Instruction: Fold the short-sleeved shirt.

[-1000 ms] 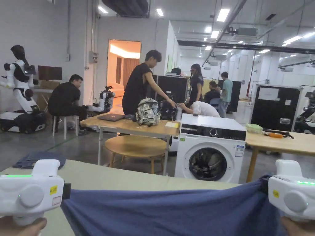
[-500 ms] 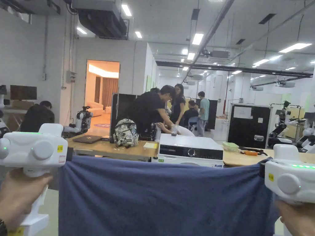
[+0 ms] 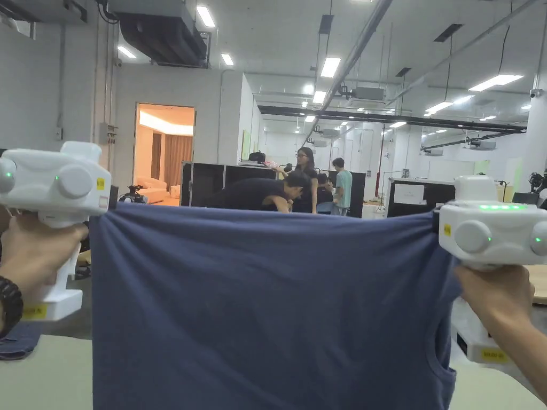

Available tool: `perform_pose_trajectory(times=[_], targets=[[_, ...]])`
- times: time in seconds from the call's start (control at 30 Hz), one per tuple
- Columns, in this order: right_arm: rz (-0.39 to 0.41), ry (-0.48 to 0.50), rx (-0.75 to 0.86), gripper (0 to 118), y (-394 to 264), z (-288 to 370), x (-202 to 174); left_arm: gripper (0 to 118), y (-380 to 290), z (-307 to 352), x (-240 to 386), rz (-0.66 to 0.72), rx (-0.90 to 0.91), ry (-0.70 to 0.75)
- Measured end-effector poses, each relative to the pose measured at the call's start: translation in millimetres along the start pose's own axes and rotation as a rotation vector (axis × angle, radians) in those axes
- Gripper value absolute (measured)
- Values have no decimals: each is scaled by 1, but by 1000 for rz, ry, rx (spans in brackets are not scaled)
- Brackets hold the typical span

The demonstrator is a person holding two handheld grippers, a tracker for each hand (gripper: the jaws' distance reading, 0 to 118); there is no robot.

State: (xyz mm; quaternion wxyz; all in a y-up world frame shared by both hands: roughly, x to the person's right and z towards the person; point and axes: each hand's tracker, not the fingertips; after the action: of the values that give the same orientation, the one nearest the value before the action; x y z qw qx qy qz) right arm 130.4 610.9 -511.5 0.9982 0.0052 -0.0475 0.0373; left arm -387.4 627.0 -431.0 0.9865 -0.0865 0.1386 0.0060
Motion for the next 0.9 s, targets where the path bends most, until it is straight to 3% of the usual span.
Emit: perform_pose_trajectory(times=[0.2, 0.47, 0.67, 0.9], targets=[[11, 10, 21, 3, 1, -8, -9, 0, 5, -11, -2, -9, 12, 18], [43, 41, -39, 3, -68, -1, -13, 0, -54, -19, -4, -45, -36, 16], [78, 58, -118, 3, -127, 36, -7, 0, -133, -1, -11, -49, -147, -17], [78, 70, -152, 3, -171, 115, 8, 0, -197, 68, -24, -18, -156, -60]])
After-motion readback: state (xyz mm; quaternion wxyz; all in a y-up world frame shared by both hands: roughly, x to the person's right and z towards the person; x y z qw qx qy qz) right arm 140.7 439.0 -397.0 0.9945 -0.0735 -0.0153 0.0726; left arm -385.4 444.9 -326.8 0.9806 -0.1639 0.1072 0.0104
